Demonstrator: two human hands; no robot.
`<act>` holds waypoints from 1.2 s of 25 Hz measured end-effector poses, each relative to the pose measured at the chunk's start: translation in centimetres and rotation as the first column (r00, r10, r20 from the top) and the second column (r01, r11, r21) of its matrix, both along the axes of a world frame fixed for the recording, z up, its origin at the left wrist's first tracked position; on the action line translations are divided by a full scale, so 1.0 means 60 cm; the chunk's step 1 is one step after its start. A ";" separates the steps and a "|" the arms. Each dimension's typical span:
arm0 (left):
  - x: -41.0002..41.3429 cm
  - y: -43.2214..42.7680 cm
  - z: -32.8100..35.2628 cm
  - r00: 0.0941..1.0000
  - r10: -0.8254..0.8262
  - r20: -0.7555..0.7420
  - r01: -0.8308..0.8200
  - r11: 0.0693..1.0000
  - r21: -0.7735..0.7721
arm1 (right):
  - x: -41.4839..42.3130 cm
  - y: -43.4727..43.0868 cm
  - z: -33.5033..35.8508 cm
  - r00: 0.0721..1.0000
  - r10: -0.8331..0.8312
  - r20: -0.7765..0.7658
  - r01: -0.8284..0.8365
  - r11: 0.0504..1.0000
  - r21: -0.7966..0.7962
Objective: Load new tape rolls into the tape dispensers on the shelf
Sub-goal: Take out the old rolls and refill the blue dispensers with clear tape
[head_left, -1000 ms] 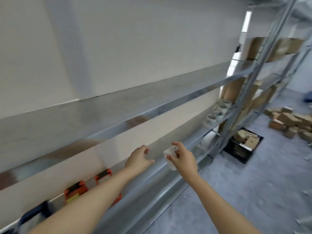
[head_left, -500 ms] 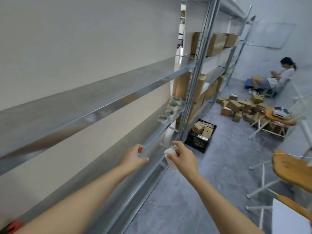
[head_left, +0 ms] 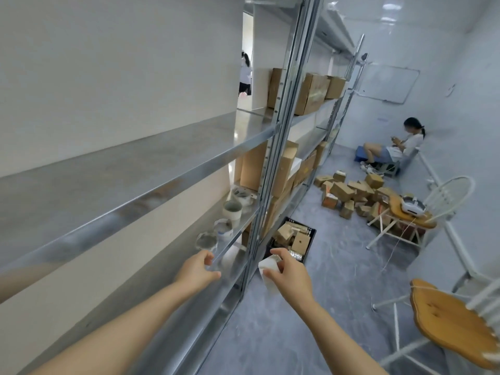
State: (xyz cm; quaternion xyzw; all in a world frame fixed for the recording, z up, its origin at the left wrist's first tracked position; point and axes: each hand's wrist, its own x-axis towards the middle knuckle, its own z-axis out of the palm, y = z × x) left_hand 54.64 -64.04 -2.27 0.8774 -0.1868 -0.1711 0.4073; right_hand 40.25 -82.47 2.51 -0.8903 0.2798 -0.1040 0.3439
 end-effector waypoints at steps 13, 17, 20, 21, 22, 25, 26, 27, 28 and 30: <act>0.313 -0.335 -0.050 0.993 0.079 -0.089 -0.074 0.995 0.061 | 0.323 -0.330 -0.091 0.978 0.141 -0.156 -0.133 0.989 0.062; 0.395 -0.433 -0.061 0.987 0.155 0.030 -0.158 0.978 0.134 | 0.453 -0.415 -0.117 0.931 0.298 -0.212 -0.285 0.954 0.091; 0.456 -0.484 -0.070 0.963 0.117 0.243 -0.194 0.925 0.326 | 0.516 -0.456 -0.132 0.882 0.405 -0.241 -0.377 0.913 0.154; 0.476 -0.503 -0.074 0.947 0.094 0.308 -0.219 0.891 0.399 | 0.532 -0.470 -0.137 0.864 0.436 -0.253 -0.401 0.899 0.177; 0.493 -0.521 -0.077 0.936 0.070 0.344 -0.235 0.853 0.465 | 0.544 -0.481 -0.141 0.847 0.461 -0.264 -0.423 0.886 0.189; 0.526 -0.562 -0.098 0.919 -0.060 0.390 -0.227 0.730 0.645 | 0.566 -0.507 -0.149 0.821 0.509 -0.258 -0.465 0.859 0.215; 0.532 -0.569 -0.108 0.915 -0.088 0.394 -0.230 0.688 0.689 | 0.570 -0.515 -0.151 0.814 0.524 -0.250 -0.480 0.850 0.217; 0.536 -0.570 -0.119 0.914 -0.091 0.396 -0.240 0.665 0.707 | 0.574 -0.520 -0.151 0.804 0.540 -0.249 -0.498 0.840 0.215; 0.538 -0.568 -0.126 0.911 -0.080 0.404 -0.253 0.664 0.704 | 0.578 -0.524 -0.152 0.795 0.556 -0.243 -0.515 0.830 0.215; 0.540 -0.560 -0.130 0.892 -0.060 0.448 -0.278 0.709 0.648 | 0.590 -0.528 -0.149 0.767 0.592 -0.248 -0.553 0.805 0.213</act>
